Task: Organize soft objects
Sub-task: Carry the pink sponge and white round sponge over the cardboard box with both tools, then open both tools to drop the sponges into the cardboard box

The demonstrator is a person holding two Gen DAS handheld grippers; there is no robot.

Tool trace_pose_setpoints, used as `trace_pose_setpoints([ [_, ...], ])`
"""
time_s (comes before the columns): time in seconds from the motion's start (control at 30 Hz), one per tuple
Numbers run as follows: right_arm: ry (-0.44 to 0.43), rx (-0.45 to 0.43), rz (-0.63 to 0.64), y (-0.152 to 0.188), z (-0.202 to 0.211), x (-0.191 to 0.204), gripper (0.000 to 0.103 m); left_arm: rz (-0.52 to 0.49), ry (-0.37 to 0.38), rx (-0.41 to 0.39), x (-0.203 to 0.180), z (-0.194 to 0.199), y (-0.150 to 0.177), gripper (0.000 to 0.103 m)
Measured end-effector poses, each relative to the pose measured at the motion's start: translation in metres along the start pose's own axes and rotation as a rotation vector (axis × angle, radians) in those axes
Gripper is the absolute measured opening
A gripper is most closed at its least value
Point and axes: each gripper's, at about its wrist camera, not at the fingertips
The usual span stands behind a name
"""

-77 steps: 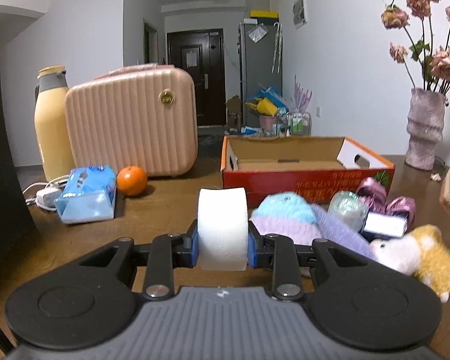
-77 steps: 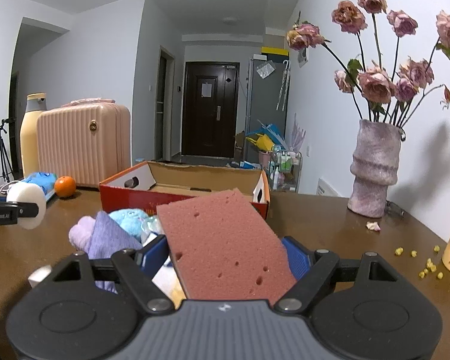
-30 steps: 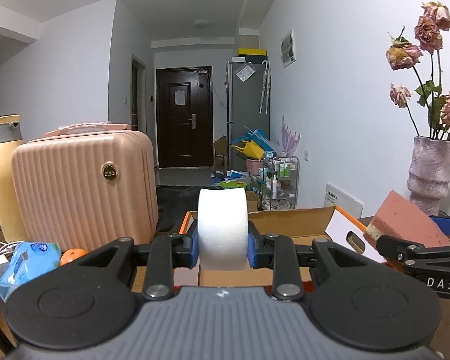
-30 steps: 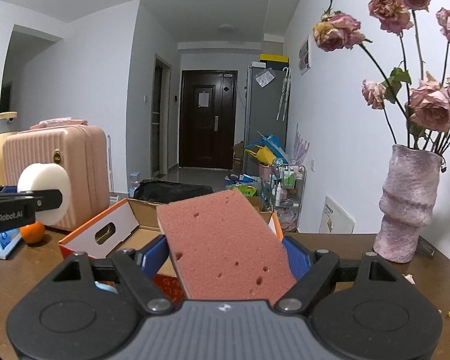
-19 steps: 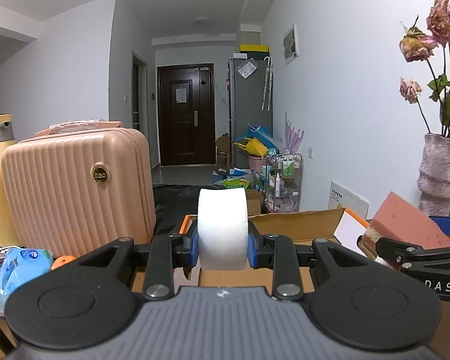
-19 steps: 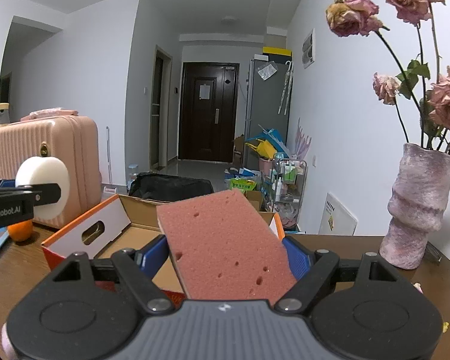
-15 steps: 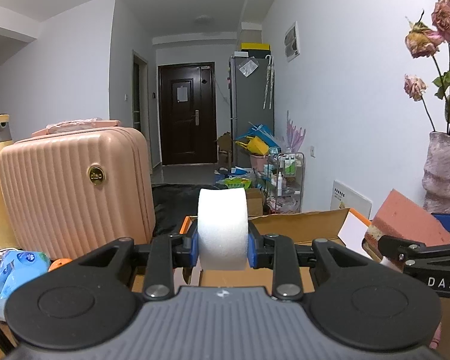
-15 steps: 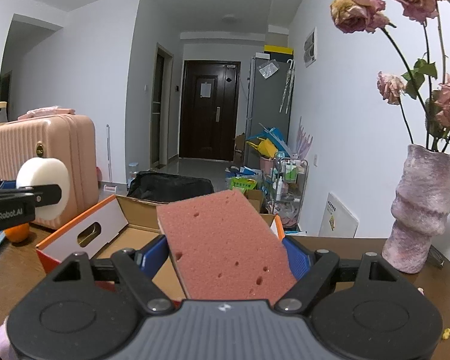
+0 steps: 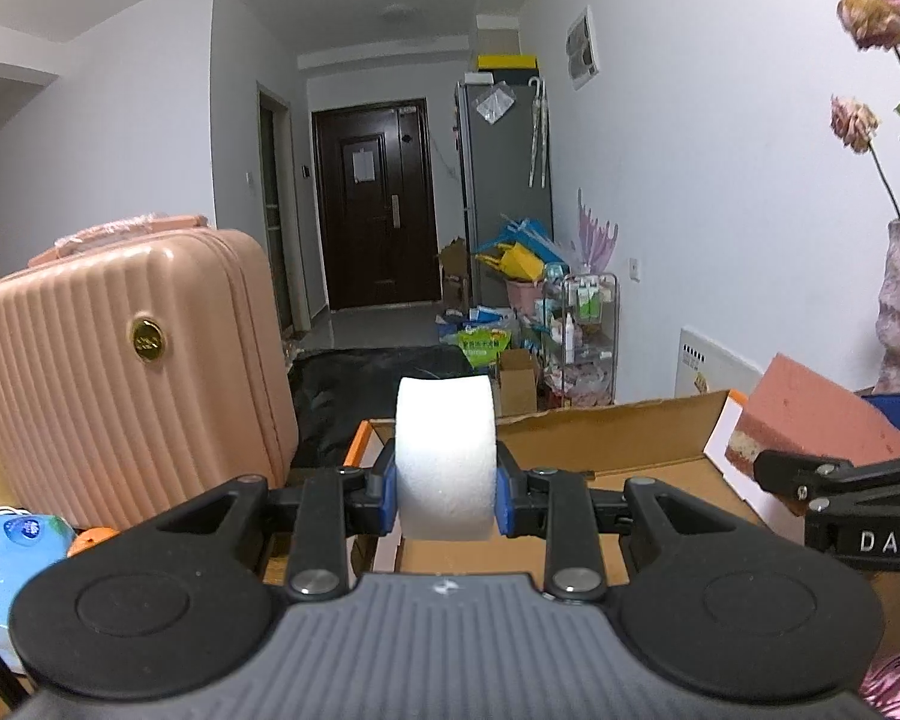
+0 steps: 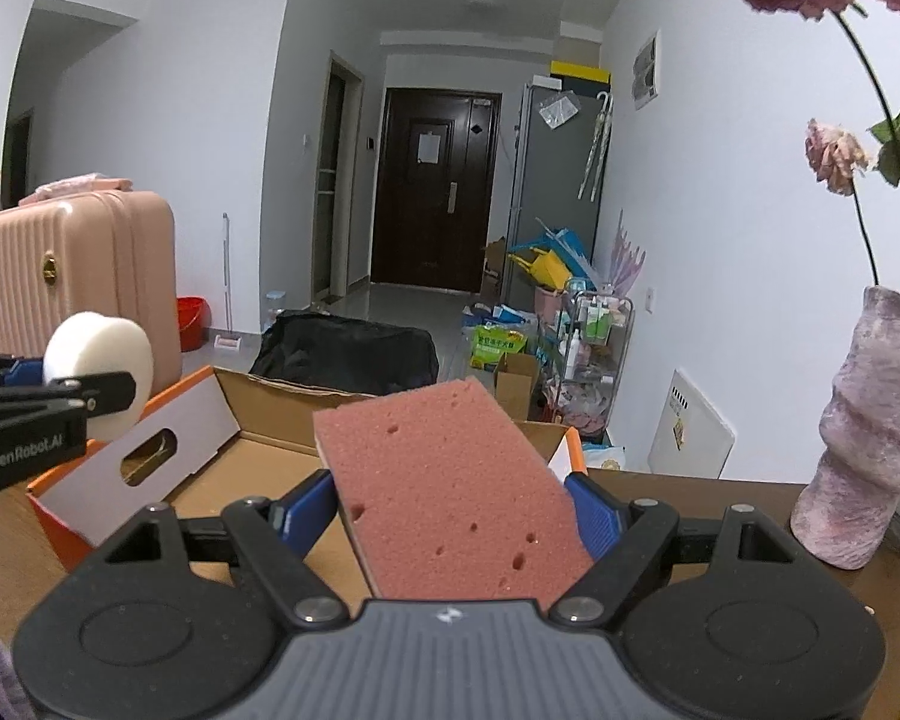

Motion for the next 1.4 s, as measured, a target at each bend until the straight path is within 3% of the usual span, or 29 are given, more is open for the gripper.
trace_pose_setpoints([
  [0.33, 0.018, 0.028, -0.012, 0.001, -0.024, -0.009, 0.082, -0.017, 0.000, 0.101, -0.006, -0.036, 0.011, 0.030],
  [0.4, 0.022, 0.034, -0.011, 0.001, -0.025, -0.008, 0.084, -0.009, 0.004, 0.112, -0.004, -0.039, 0.013, 0.034],
  [0.47, 0.025, 0.041, -0.011, 0.002, -0.027, -0.008, 0.086, 0.004, 0.006, 0.122, -0.001, -0.041, 0.013, 0.052],
  [0.53, 0.018, 0.051, -0.016, 0.003, -0.028, -0.009, 0.093, 0.020, 0.008, 0.127, 0.003, -0.042, 0.013, 0.079],
  [0.63, 0.020, 0.063, -0.019, 0.004, -0.030, -0.009, 0.103, 0.032, -0.021, 0.108, 0.006, -0.040, 0.012, 0.103],
  [1.0, 0.020, 0.080, -0.037, 0.008, -0.026, -0.011, 0.103, 0.049, -0.055, 0.069, 0.007, -0.027, 0.012, 0.103],
  [1.4, 0.028, 0.043, -0.033, 0.010, 0.008, -0.004, 0.103, 0.064, -0.024, 0.040, 0.017, 0.003, 0.009, 0.103],
])
Point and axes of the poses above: each gripper's, at about its wrist camera, not at the fingertips, and z roughly against the way its jaws point, x to its left, y to its underside, and after that the axes turned 11 degrees about -y, right-handed
